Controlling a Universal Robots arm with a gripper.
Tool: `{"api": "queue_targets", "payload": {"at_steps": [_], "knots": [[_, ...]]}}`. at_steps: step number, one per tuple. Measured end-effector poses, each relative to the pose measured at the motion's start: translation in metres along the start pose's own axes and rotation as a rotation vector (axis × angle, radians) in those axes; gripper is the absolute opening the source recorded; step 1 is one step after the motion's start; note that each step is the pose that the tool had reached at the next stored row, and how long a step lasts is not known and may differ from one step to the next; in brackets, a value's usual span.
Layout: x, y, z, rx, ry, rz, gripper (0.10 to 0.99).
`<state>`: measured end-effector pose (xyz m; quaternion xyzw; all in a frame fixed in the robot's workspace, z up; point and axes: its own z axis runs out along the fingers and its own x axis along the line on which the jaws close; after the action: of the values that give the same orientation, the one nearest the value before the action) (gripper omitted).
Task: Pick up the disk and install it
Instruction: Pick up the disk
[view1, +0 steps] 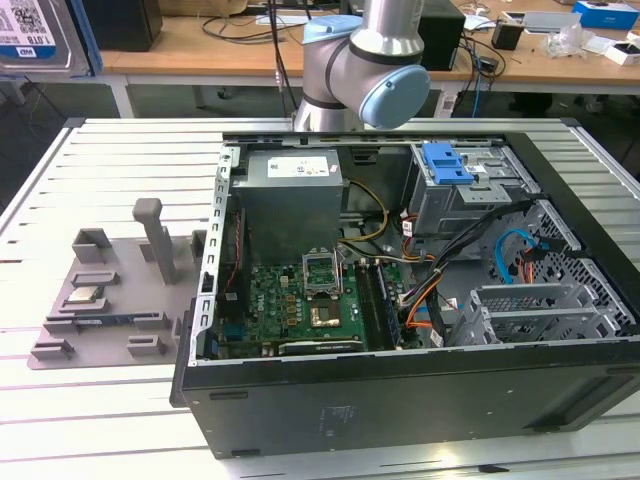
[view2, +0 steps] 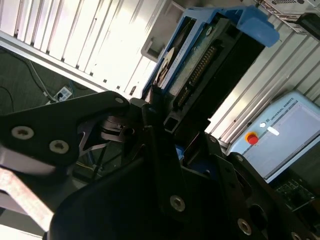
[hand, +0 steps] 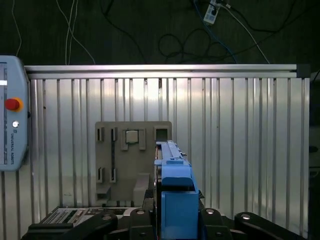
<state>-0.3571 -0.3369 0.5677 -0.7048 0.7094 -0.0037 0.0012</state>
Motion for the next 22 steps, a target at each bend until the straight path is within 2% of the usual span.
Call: {"api": "queue_targets", "payload": {"at_steps": [3, 8, 9, 14, 16, 18, 19, 22], "knots": [[0.0000, -0.0001, -0.0075, 0.000, 0.0000, 0.000, 0.361], [-0.0002, -0.0002, -0.0265, 0.000, 0.0001, 0.000, 0.361], [-0.0002, -0.0002, -0.0282, 0.000, 0.0000, 0.000, 0.361], [-0.0002, -0.0002, -0.0287, 0.000, -0.0005, 0.000, 0.361], [0.0002, -0.0017, -0.0287, 0.000, -0.0214, 0.000, 0.361], [0.0008, -0.0043, -0.0286, 0.000, -0.0230, 0.000, 0.361], [0.0010, -0.0059, -0.0285, -0.001, -0.0230, 0.000, 0.361], [0.0011, -0.0200, -0.0276, -0.003, -0.0228, 0.000, 0.361]]}}
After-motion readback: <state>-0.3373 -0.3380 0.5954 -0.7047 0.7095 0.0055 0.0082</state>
